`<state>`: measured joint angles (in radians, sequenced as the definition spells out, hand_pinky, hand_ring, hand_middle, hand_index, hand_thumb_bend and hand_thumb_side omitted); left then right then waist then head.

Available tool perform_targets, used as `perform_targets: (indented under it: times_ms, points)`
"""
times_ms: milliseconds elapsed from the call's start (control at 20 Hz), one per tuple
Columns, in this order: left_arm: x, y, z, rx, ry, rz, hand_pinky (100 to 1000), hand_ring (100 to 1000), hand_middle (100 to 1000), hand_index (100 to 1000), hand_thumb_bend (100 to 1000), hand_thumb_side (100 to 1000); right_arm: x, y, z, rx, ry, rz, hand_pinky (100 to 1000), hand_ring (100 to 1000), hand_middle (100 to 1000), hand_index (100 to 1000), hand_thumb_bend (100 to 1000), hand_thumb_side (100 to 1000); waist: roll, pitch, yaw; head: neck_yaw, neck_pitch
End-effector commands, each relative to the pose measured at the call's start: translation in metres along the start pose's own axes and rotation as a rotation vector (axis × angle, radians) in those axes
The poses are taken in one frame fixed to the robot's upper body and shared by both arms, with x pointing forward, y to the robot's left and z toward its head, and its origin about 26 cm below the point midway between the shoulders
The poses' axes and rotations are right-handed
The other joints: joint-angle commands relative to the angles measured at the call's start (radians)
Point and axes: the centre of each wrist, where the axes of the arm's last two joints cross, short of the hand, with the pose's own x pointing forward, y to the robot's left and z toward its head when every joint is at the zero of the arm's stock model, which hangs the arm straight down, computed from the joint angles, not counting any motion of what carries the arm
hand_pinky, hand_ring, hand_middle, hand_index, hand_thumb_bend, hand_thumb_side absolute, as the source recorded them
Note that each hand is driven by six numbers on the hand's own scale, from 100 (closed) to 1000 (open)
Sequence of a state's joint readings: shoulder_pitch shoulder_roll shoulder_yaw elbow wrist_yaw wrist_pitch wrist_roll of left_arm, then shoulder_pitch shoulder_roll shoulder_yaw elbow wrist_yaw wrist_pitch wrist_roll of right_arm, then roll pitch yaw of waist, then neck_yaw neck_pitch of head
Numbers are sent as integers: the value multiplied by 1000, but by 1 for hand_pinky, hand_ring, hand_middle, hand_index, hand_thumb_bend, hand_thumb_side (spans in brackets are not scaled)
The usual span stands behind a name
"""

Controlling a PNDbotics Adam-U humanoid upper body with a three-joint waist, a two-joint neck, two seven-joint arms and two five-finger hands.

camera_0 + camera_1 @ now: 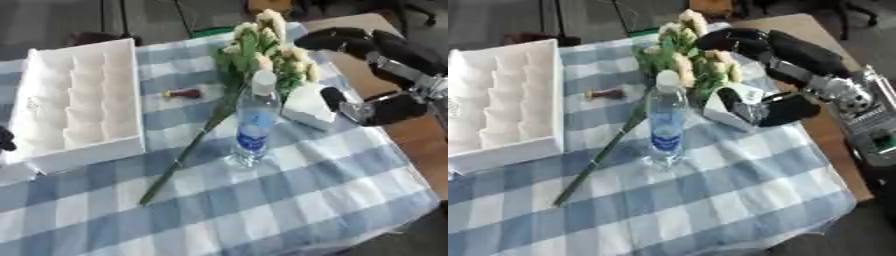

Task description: Pick up objects on the table and place them in the box.

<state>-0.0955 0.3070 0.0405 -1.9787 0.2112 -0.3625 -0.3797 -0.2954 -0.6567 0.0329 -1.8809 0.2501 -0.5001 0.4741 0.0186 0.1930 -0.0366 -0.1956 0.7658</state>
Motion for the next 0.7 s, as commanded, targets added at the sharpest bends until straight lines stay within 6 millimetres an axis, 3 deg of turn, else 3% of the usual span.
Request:
perform_targets:
  times_ms: [50, 700]
  points:
    - [7, 3, -4, -15, -24, -14, 462, 549, 697, 700, 150, 792, -5, -5, -2, 0, 7, -37, 821, 924, 900, 971, 100, 615, -1, -11, 0, -1, 4]
    - [6, 2, -4, -21, -24, -4, 460, 549, 696, 700, 152, 796, -24, -7, -12, 35, 22, -265, 768, 882, 861, 944, 100, 780, 5, -10, 2, 4, 4]
